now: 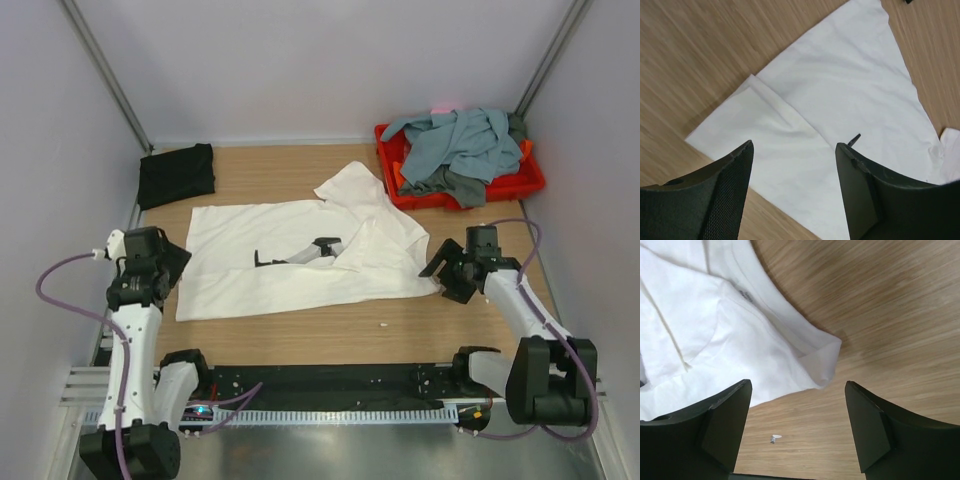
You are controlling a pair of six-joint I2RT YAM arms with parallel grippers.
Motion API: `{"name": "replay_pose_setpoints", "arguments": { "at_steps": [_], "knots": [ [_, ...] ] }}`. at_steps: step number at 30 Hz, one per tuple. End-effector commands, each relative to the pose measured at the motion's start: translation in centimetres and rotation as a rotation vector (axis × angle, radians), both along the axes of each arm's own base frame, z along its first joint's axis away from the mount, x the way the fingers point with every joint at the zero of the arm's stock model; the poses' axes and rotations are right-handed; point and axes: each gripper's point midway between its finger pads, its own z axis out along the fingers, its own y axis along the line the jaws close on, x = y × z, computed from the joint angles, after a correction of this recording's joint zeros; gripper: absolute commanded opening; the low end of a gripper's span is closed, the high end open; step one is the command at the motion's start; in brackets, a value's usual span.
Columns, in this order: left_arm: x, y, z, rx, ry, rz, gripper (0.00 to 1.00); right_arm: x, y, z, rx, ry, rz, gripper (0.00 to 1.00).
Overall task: Fold and stack the t-shirts
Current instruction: Fold the tshirt
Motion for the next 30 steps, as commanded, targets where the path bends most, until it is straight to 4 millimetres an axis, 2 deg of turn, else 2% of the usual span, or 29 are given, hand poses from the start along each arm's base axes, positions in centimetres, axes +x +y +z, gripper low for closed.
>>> {"name": "replay_pose_setpoints", "arguments": {
  "at_steps": [1,3,4,5,6,7,8,9,10,11,12,15,16,17,19,21,23,25,27,28,30],
  "knots": [
    [3.0,-2.4,-1.6,-0.071,-0.005,-0.177,0.67,2.2,-0.5,4.9,-0.026,-0.165,-0.028,0.82],
    [4.3,-3.2,-2.8,-0.103,0.006,-0.222,0.66,3.8,0.7,6.9,0.022,-0.263,0.015,0.82],
    [4.8,-4.1,-4.4,-0.155,0.052,-0.261,0.66,4.5,1.3,7.6,0.041,-0.290,0.044,0.82],
    [5.7,-4.9,-4.8,-0.169,0.051,-0.295,0.65,5.0,2.4,8.0,0.062,-0.303,0.089,0.81],
    [6.1,-5.4,-5.1,-0.182,0.064,-0.312,0.64,5.7,3.1,7.2,0.078,-0.270,0.132,0.81],
    [6.6,-6.3,-6.7,-0.196,0.113,-0.346,0.64,6.7,4.3,8.2,0.076,-0.283,0.183,0.80],
    [7.0,-6.7,-7.1,-0.199,0.125,-0.364,0.64,6.7,6.5,8.1,0.075,-0.270,0.267,0.80],
    [7.4,-7.2,-7.5,-0.200,0.141,-0.382,0.63,7.0,7.3,6.1,0.059,-0.191,0.302,0.80],
    [7.8,-8.0,-7.8,-0.197,0.146,-0.412,0.63,8.1,8.4,6.8,0.044,-0.207,0.350,0.80],
    [7.9,-8.2,-9.2,-0.204,0.190,-0.419,0.63,8.5,9.1,6.1,0.038,-0.185,0.372,0.80],
    [8.1,-8.5,-9.5,-0.205,0.199,-0.429,0.63,8.9,10.0,4.6,0.034,-0.153,0.394,0.80],
    [7.6,-8.3,-11.9,-0.201,0.287,-0.422,0.62,10.4,10.6,3.1,0.034,-0.153,0.400,0.79],
    [7.3,-8.1,-12.6,-0.194,0.318,-0.412,0.62,10.5,10.4,1.4,0.020,-0.115,0.398,0.79],
    [6.4,-7.5,-13.1,-0.183,0.372,-0.384,0.61,10.5,10.3,0.8,0.010,-0.103,0.401,0.78],
    [5.0,-6.0,-14.6,-0.129,0.470,-0.322,0.61,9.9,9.7,-1.4,-0.017,-0.041,0.389,0.77],
    [3.4,-5.5,-15.4,-0.120,0.531,-0.290,0.61,8.7,9.2,-2.9,-0.024,0.011,0.371,0.76],
    [1.8,-5.3,-16.0,-0.122,0.567,-0.264,0.62,7.8,8.6,-3.6,-0.040,0.038,0.341,0.76],
    [1.1,-5.1,-15.6,-0.125,0.548,-0.238,0.62,5.9,8.2,-4.6,-0.033,0.091,0.296,0.77],
    [-0.3,-5.2,-15.6,-0.135,0.556,-0.222,0.64,4.8,7.7,-4.4,-0.036,0.113,0.238,0.78],
    [-0.4,-5.4,-14.6,-0.147,0.518,-0.217,0.64,3.4,7.4,-5.0,-0.028,0.137,0.226,0.79],
    [-1.5,-5.5,-14.1,-0.155,0.506,-0.203,0.65,1.9,7.4,-4.7,-0.001,0.131,0.183,0.80]
  ]
}}
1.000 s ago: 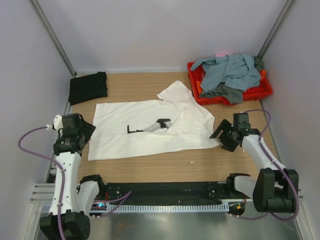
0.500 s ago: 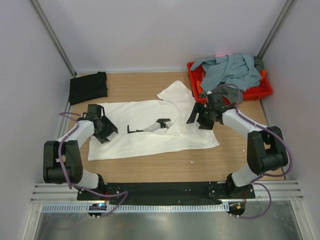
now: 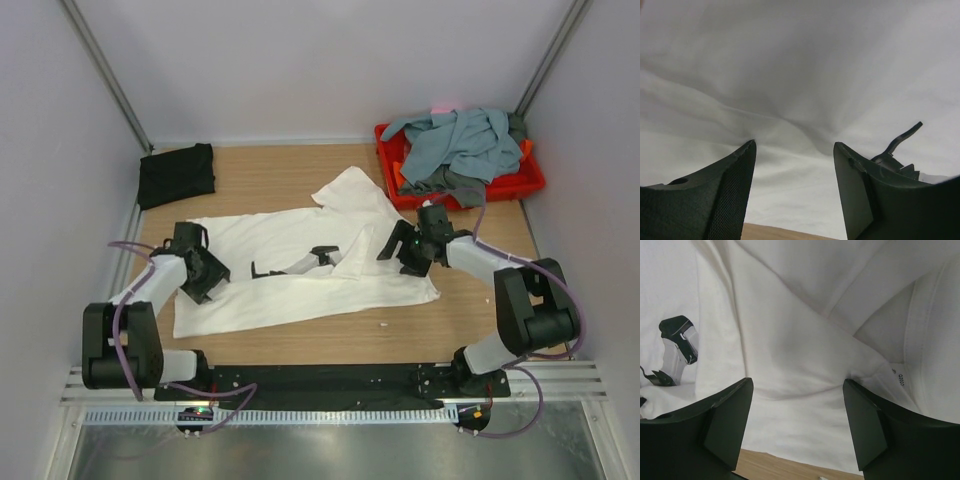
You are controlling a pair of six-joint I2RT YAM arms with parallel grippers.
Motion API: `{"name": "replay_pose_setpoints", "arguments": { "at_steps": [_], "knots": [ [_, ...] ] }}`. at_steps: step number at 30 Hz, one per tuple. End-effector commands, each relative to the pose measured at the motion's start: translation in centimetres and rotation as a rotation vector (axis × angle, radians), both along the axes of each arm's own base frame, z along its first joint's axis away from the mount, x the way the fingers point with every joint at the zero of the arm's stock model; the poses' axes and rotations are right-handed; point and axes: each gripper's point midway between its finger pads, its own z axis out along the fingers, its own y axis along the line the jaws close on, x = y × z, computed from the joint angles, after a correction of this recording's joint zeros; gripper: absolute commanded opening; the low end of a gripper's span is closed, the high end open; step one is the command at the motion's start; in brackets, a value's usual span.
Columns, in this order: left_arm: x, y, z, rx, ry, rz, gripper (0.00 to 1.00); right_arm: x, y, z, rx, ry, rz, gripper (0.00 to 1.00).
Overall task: Fold and stack the t-shirts
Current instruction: Fold the tshirt
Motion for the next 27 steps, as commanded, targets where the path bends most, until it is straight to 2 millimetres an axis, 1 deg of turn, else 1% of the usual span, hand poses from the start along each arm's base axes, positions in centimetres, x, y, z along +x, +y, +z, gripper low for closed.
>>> {"name": "replay_pose_setpoints", "arguments": {
  "at_steps": [1,3,4,5,6,7,8,9,10,11,12,13,14,15,16,17,18,19,20,21,22,23,24,25,26,27],
  "knots": [
    [-5.0,1.2,0.3,0.048,0.087,0.069,0.65,-6.3,-2.3,-3.2,-0.067,0.181,-0.105,0.80],
    [-5.7,0.8,1.2,0.024,0.070,0.084,0.65,-7.3,-2.5,-2.5,-0.063,0.169,-0.117,0.80],
    [-6.1,0.6,2.3,0.009,0.044,0.101,0.65,-7.6,-2.7,-2.2,-0.065,0.161,-0.124,0.80],
    [-6.2,0.5,3.0,0.006,0.026,0.113,0.65,-8.4,-2.8,-2.0,-0.072,0.171,-0.128,0.80],
    [-6.4,0.9,4.2,0.021,-0.011,0.137,0.66,-9.0,-2.9,-1.4,-0.064,0.157,-0.140,0.80],
    [-6.8,0.8,4.1,0.017,0.005,0.146,0.67,-9.1,-2.8,-1.0,-0.052,0.143,-0.144,0.80],
    [-6.7,1.0,5.0,0.028,-0.039,0.155,0.67,-9.6,-2.7,-0.7,-0.046,0.144,-0.147,0.80],
    [-6.9,0.9,5.4,0.022,-0.050,0.162,0.67,-10.0,-2.5,-0.3,-0.040,0.133,-0.140,0.81],
    [-7.4,0.7,5.7,0.016,-0.043,0.159,0.67,-9.9,-2.4,0.6,-0.026,0.104,-0.140,0.81],
    [-7.0,0.9,6.8,0.023,-0.077,0.155,0.67,-10.2,-2.3,1.0,-0.023,0.103,-0.133,0.81],
    [-7.0,1.2,7.6,0.038,-0.084,0.148,0.67,-9.8,-2.0,1.9,-0.014,0.077,-0.124,0.81],
    [-6.0,1.4,9.8,0.052,-0.140,0.140,0.68,-9.3,-1.8,3.0,-0.003,0.045,-0.110,0.81],
    [-5.6,1.7,11.1,0.080,-0.167,0.100,0.68,-9.3,-1.9,3.5,-0.017,0.036,-0.087,0.81],
    [-5.0,2.2,12.5,0.111,-0.205,0.080,0.69,-7.9,-1.5,5.7,-0.014,-0.019,-0.070,0.81],
    [-3.8,2.4,15.0,0.132,-0.278,0.048,0.71,-7.3,-1.4,6.6,-0.033,-0.041,-0.051,0.81],
    [-3.3,2.8,16.0,0.170,-0.305,0.013,0.73,-5.8,-0.8,8.9,-0.038,-0.113,-0.014,0.83],
    [-2.9,3.4,16.7,0.206,-0.320,0.016,0.74,-5.1,-0.5,9.7,-0.052,-0.140,0.000,0.84],
    [-2.2,3.4,17.6,0.207,-0.346,0.012,0.80,-4.5,-0.2,9.7,-0.081,-0.132,0.021,0.84],
    [-1.6,3.1,17.6,0.192,-0.358,0.003,0.80,-3.7,0.1,10.1,-0.102,-0.139,0.049,0.85],
    [0.3,1.4,17.6,0.102,-0.403,-0.031,0.79,-2.0,0.7,12.2,-0.098,-0.186,0.057,0.85],
    [0.8,0.1,16.0,0.036,-0.388,-0.056,0.77,-1.1,1.2,12.8,-0.103,-0.197,0.070,0.85],
    [1.7,-0.7,15.1,-0.009,-0.388,-0.065,0.75,0.2,1.7,11.9,-0.119,-0.167,0.084,0.85],
    [3.3,-1.9,13.9,-0.077,-0.384,-0.074,0.74,2.3,2.3,14.2,-0.119,-0.232,0.099,0.85],
    [3.4,-3.1,12.0,-0.097,-0.338,-0.102,0.73,3.5,2.7,14.3,-0.129,-0.235,0.111,0.85],
    [3.7,-3.1,10.8,-0.096,-0.309,-0.101,0.73,4.9,3.2,13.1,-0.151,-0.202,0.125,0.85],
    [4.5,-3.4,10.0,-0.099,-0.307,-0.107,0.72,7.4,3.8,15.4,-0.164,-0.264,0.144,0.85]
  ]
}}
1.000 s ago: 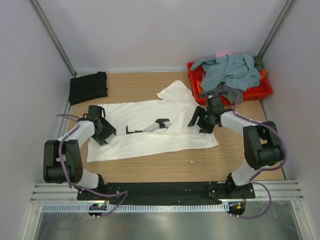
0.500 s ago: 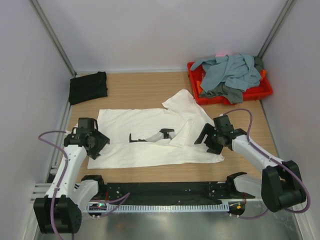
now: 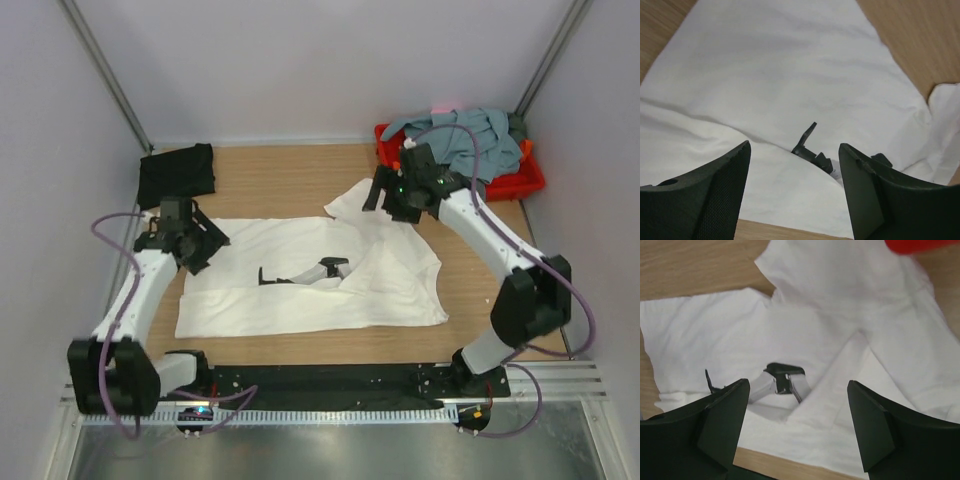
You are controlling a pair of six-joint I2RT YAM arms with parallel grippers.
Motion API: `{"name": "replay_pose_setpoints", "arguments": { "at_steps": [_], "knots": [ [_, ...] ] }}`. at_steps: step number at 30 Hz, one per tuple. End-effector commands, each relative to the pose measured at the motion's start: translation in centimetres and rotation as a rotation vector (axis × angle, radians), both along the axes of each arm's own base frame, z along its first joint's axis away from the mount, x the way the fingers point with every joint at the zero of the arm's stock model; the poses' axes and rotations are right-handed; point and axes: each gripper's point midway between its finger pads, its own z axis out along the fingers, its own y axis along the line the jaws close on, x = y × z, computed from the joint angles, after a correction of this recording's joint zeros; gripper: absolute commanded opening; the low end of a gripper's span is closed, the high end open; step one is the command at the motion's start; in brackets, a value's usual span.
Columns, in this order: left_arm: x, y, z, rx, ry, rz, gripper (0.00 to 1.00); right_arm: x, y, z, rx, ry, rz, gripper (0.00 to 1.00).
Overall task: Fold and stack the t-shirts
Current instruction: Fold the tshirt
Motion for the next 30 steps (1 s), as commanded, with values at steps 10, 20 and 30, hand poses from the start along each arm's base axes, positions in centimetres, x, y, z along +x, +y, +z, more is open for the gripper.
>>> {"name": "replay_pose_setpoints", "arguments": {
  "at_steps": [10,20,30],
  "knots": [
    [0.6,1.9,-14.6,0.065,0.371,0.035,0.71,18.2,0.9,-2.5,-0.393,-0.070,0.069,0.85],
    [-2.2,6.0,-15.3,0.111,0.409,0.182,0.74,24.3,2.1,-6.0,-0.420,-0.170,0.036,0.88],
    [-2.7,6.3,-15.0,0.128,0.403,0.195,0.75,25.6,3.5,-11.3,-0.404,-0.149,0.048,0.84]
  ]
}}
